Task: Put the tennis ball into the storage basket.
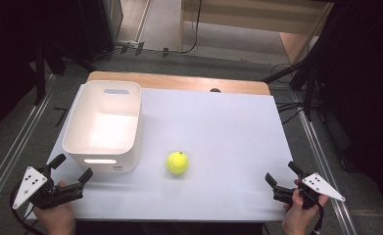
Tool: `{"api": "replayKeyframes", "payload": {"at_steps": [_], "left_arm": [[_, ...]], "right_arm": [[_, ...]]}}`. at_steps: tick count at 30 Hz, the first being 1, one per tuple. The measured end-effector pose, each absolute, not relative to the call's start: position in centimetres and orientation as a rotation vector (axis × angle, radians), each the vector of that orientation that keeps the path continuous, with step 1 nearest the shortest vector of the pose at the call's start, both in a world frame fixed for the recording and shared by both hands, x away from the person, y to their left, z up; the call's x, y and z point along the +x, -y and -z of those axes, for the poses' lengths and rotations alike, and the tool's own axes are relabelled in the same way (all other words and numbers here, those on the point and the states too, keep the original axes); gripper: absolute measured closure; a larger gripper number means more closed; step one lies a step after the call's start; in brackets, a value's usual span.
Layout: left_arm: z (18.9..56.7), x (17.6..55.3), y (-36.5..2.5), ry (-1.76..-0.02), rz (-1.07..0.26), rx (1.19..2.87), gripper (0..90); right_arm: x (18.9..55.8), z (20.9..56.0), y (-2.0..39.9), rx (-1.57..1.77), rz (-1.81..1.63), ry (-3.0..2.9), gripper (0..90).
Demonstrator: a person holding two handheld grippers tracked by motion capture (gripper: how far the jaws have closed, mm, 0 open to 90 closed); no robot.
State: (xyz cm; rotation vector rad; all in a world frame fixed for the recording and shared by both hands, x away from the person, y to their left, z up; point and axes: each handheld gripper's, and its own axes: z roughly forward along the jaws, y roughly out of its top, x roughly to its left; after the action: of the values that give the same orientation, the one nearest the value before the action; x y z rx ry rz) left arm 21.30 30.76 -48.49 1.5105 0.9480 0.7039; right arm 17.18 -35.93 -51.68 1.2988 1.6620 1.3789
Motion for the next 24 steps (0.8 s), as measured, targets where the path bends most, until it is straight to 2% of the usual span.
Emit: {"api": "replayKeyframes", "payload": {"at_steps": [24], "left_arm": [[48.5,21.2,-30.8,-0.937,-0.706,1.508,0.0]], "right_arm": [[17.9,50.1,33.6,1.286,-1.317,-1.788,0.0]]}}
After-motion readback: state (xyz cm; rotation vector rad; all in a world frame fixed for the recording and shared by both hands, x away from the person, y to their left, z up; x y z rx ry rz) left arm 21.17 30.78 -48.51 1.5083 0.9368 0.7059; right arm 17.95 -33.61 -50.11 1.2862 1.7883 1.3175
